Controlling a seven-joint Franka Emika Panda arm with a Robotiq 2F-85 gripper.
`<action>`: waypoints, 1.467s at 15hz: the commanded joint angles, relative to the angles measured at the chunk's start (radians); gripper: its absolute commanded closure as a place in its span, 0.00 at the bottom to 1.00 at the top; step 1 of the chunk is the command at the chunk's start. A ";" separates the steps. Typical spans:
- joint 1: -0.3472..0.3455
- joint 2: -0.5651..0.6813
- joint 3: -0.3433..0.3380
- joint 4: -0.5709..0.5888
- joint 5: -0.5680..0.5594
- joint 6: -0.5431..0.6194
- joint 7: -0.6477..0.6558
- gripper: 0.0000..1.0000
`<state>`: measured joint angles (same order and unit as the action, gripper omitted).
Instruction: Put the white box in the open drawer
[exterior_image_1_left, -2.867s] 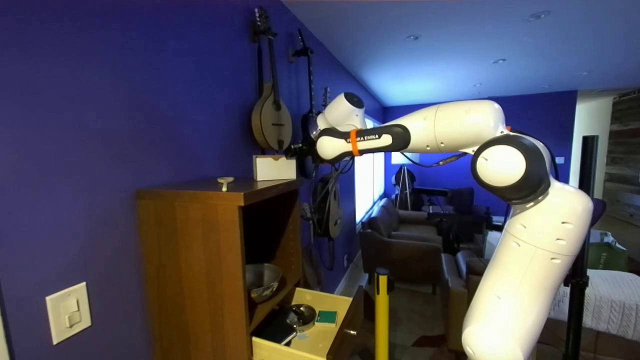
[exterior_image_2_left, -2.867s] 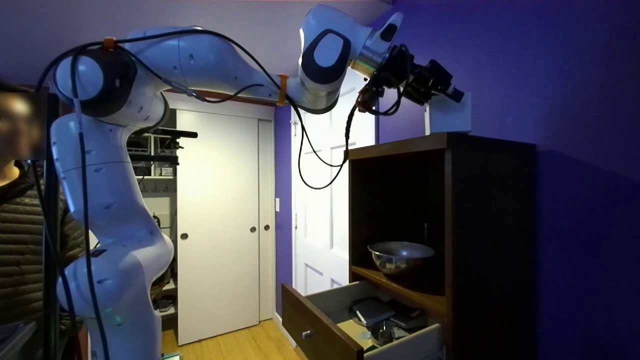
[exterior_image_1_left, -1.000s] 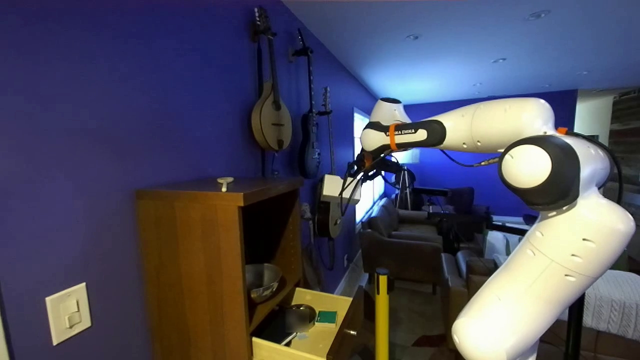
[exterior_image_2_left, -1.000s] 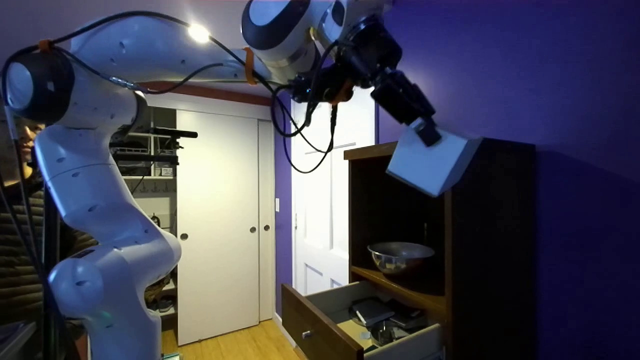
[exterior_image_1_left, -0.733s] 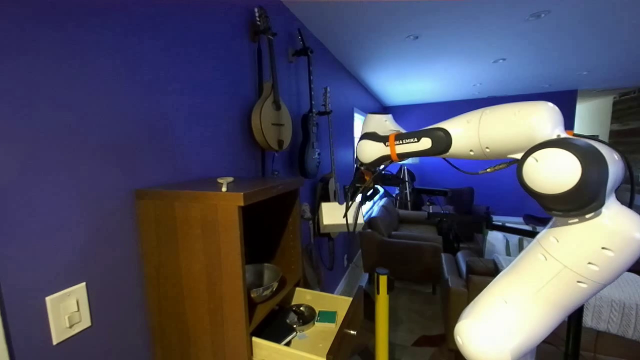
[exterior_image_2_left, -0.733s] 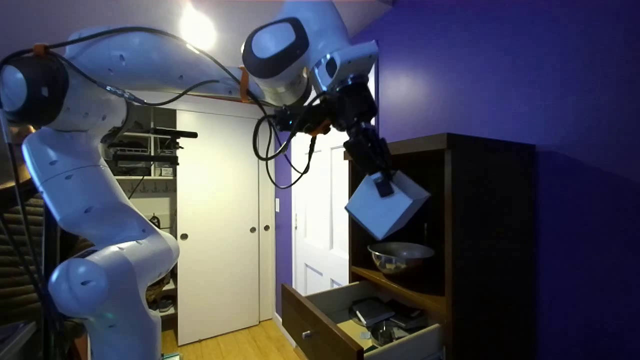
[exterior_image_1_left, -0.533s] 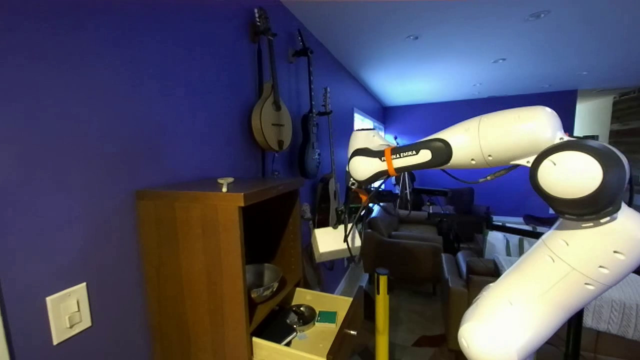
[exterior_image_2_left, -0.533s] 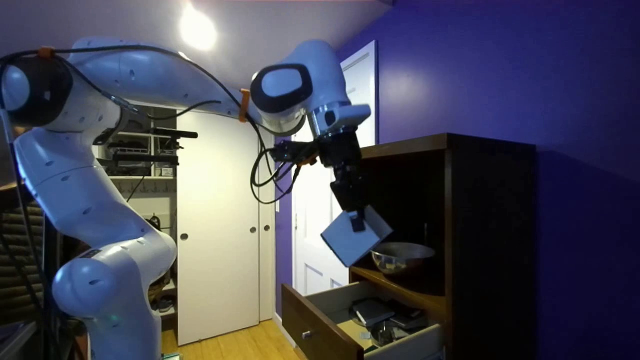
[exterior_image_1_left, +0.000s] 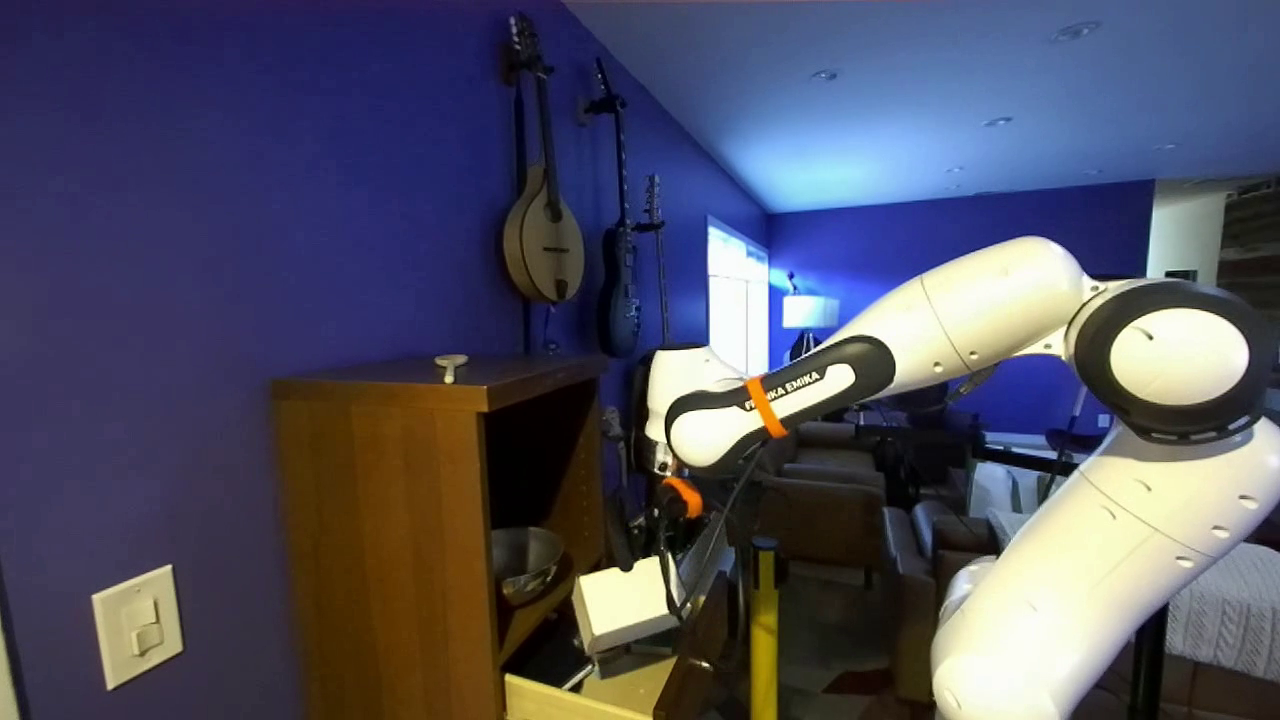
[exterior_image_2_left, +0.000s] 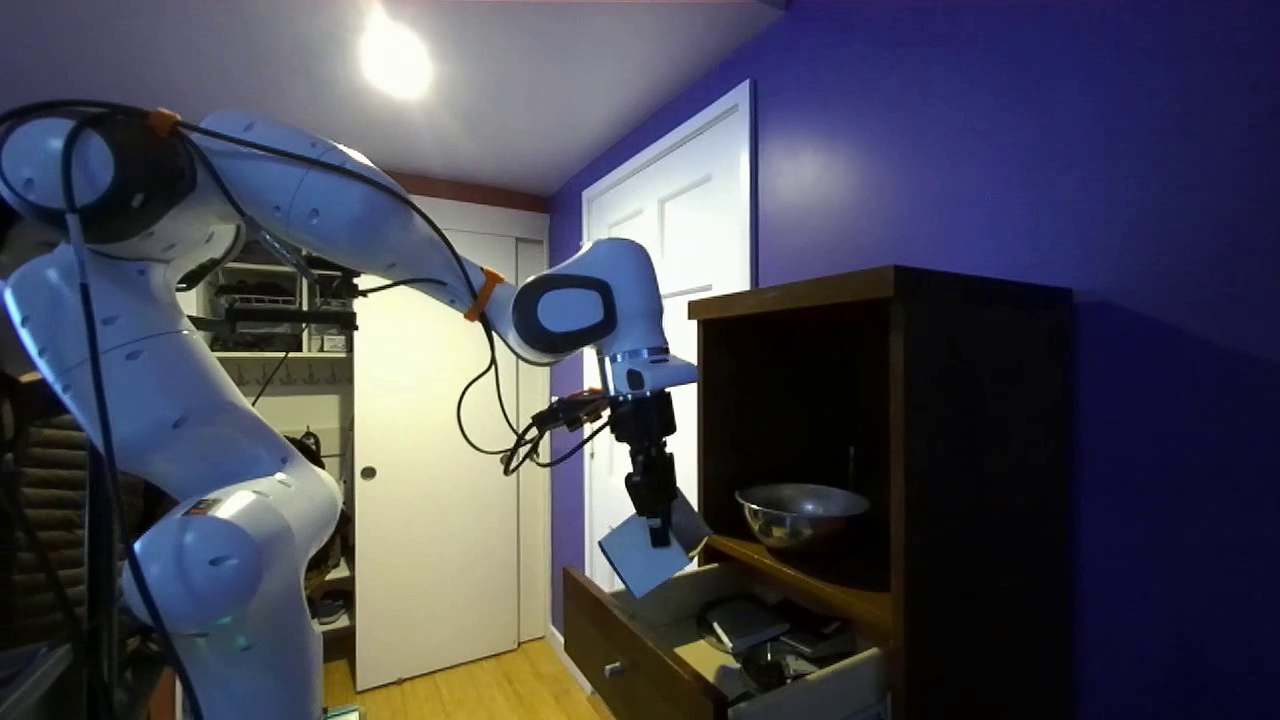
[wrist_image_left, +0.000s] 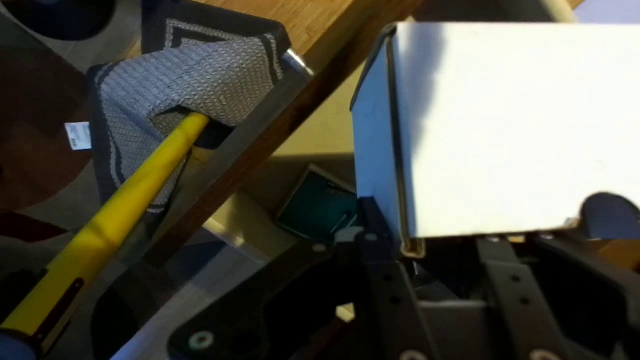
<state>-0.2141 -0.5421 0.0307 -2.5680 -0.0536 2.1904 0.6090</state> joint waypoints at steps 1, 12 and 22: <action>-0.009 0.013 0.001 -0.014 0.016 0.168 0.034 0.96; -0.081 0.037 0.110 -0.089 -0.119 0.292 0.190 0.96; -0.136 0.008 0.196 -0.089 -0.322 0.199 0.507 0.96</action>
<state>-0.3199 -0.5289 0.1921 -2.6622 -0.3025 2.4130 1.0154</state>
